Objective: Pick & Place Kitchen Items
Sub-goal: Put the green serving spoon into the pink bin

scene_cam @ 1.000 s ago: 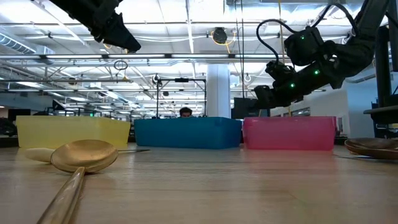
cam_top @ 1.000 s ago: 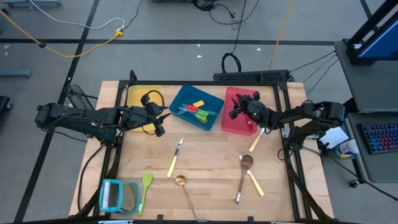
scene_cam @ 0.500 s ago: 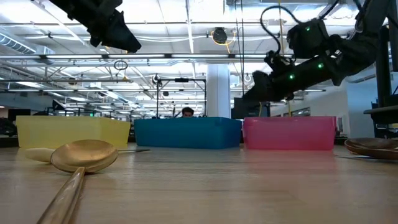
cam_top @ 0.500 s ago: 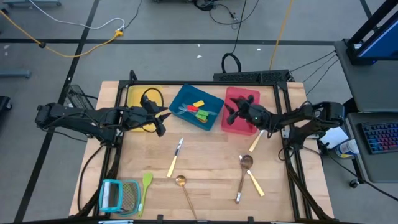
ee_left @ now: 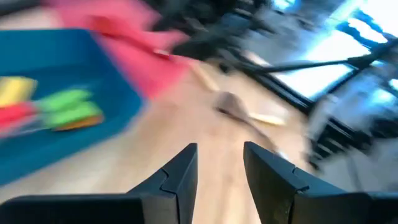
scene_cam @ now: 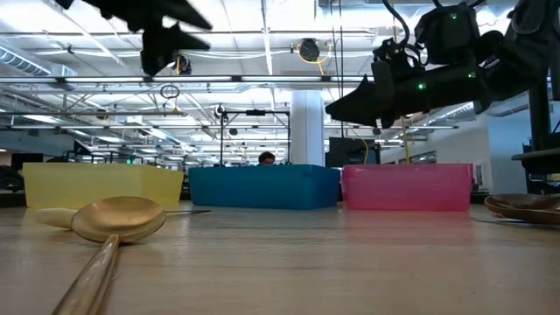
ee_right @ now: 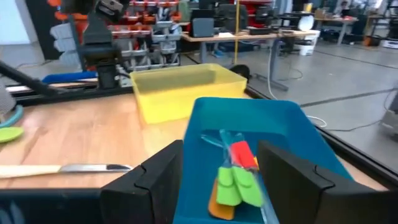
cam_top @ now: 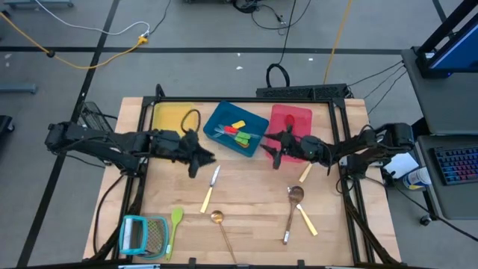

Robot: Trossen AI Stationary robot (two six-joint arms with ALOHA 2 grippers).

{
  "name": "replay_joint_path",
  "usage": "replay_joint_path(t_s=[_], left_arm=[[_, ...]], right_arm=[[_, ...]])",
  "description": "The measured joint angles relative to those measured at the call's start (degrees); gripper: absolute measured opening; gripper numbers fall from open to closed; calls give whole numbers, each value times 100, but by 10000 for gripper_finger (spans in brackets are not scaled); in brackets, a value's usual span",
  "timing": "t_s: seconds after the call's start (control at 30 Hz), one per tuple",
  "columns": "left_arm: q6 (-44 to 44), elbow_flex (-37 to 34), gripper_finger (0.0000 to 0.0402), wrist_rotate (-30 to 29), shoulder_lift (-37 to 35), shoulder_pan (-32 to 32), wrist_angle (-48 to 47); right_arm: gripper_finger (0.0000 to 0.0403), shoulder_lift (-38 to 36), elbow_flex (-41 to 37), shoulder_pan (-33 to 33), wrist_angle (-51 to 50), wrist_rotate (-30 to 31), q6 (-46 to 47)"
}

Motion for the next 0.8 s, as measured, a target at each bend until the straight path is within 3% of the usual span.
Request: replay_joint_path(t_s=[0.1,0.2,0.33,0.5,0.63,0.8], left_arm=[[192,392,134,94,483,-252,351],[417,1047,134,-125,942,-431,-141],[377,2313,133,-712,1536,-648,-1871],[-466,3760,133,-1387,2345,-894,-4098],[-1353,4286,133,-1198,2856,-1072,-4893],[-2676,4344,133,-460,3341,-1340,-5242]], right_arm=[[198,0,0,100,-95,-2,-45],[195,0,0,170,-236,-2,-120],[192,0,0,234,-571,3,-119],[191,0,0,342,-798,6,-107],[189,0,-2,447,-730,7,-229],[191,2,-2,549,-496,9,-537]])
